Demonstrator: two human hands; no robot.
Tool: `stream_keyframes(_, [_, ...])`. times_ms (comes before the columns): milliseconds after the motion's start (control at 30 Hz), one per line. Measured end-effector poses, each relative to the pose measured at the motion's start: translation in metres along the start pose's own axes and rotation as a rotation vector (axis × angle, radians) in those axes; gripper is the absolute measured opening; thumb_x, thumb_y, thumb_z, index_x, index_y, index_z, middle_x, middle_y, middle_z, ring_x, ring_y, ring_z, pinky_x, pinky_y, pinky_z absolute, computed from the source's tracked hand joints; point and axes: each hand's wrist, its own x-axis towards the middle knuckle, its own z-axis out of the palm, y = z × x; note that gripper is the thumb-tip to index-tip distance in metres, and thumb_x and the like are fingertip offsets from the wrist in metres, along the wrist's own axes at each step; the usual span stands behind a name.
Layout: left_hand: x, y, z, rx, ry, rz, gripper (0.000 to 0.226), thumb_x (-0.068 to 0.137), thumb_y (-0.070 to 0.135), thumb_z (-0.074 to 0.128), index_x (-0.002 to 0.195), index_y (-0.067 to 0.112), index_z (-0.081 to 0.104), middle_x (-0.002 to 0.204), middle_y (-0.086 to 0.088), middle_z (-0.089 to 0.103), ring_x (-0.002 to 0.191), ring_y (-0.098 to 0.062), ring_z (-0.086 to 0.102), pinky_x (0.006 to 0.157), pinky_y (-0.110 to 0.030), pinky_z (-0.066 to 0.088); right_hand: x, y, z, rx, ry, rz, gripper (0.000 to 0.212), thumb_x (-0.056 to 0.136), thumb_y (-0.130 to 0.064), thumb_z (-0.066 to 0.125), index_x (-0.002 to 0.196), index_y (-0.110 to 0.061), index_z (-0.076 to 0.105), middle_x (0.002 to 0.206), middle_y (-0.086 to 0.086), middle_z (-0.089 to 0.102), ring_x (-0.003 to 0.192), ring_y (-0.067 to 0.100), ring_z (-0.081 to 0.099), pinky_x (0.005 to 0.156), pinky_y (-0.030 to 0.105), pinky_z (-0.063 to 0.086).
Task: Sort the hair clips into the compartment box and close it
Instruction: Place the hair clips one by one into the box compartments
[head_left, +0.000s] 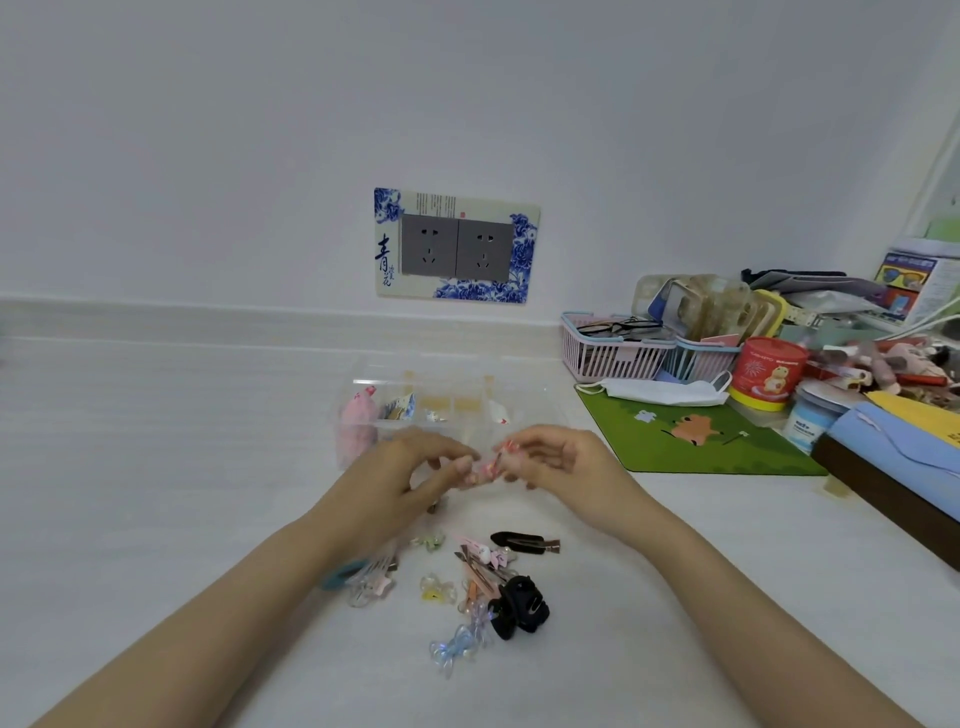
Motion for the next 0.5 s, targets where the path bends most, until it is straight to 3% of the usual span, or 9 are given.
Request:
stream_keyframes(100, [0.002, -0.002, -0.003, 0.06, 0.141, 0.051, 0.037, 0.091, 0.05, 0.039, 0.116, 0.035, 0.06, 0.11, 0.026, 0.059, 0.107, 0.009, 0.049, 0.091, -0.01, 0.035, 0.015, -0.015, -0.019, 0.031, 0.159, -0.02, 0.009, 0.087, -0.01, 0.061, 0.096, -0.012, 0.061, 0.078, 0.002, 0.069, 0.067, 0.004, 0.062, 0.063, 0.016, 0.047])
stream_keyframes(200, [0.003, -0.008, -0.004, 0.098, 0.18, 0.05, 0.045, 0.089, 0.054, 0.034, 0.119, 0.031, 0.058, 0.118, 0.017, 0.061, 0.113, 0.0, 0.049, 0.099, -0.025, 0.038, 0.04, -0.027, -0.036, 0.03, 0.305, 0.004, 0.01, 0.089, -0.014, 0.061, 0.097, -0.009, 0.059, 0.073, -0.001, 0.066, 0.057, -0.005, 0.059, 0.06, 0.011, 0.044])
stream_keyframes(267, [0.004, -0.012, -0.003, 0.109, 0.187, 0.049, 0.045, 0.089, 0.054, 0.033, 0.119, 0.031, 0.058, 0.119, 0.015, 0.061, 0.114, -0.002, 0.049, 0.1, -0.03, 0.041, 0.058, -0.028, -0.039, 0.024, 0.368, 0.053, 0.011, 0.088, -0.017, 0.062, 0.096, -0.011, 0.06, 0.073, -0.002, 0.066, 0.058, -0.001, 0.06, 0.06, 0.011, 0.043])
stream_keyframes(400, [0.005, -0.016, -0.003, 0.115, 0.204, 0.057, 0.043, 0.09, 0.053, 0.034, 0.119, 0.032, 0.059, 0.118, 0.017, 0.061, 0.111, 0.0, 0.049, 0.098, -0.034, 0.043, 0.085, -0.017, -0.033, -0.078, 0.305, 0.166, 0.012, 0.087, -0.018, 0.064, 0.094, -0.009, 0.062, 0.074, 0.001, 0.064, 0.063, 0.008, 0.056, 0.052, 0.005, 0.041])
stream_keyframes(500, [0.004, -0.016, -0.002, 0.113, 0.21, 0.061, 0.042, 0.09, 0.052, 0.034, 0.118, 0.033, 0.058, 0.116, 0.017, 0.061, 0.11, 0.0, 0.049, 0.099, -0.034, 0.042, 0.096, -0.01, -0.028, -0.165, 0.218, 0.198, 0.011, 0.086, -0.018, 0.064, 0.091, -0.009, 0.063, 0.077, 0.002, 0.064, 0.064, 0.006, 0.056, 0.065, 0.018, 0.044])
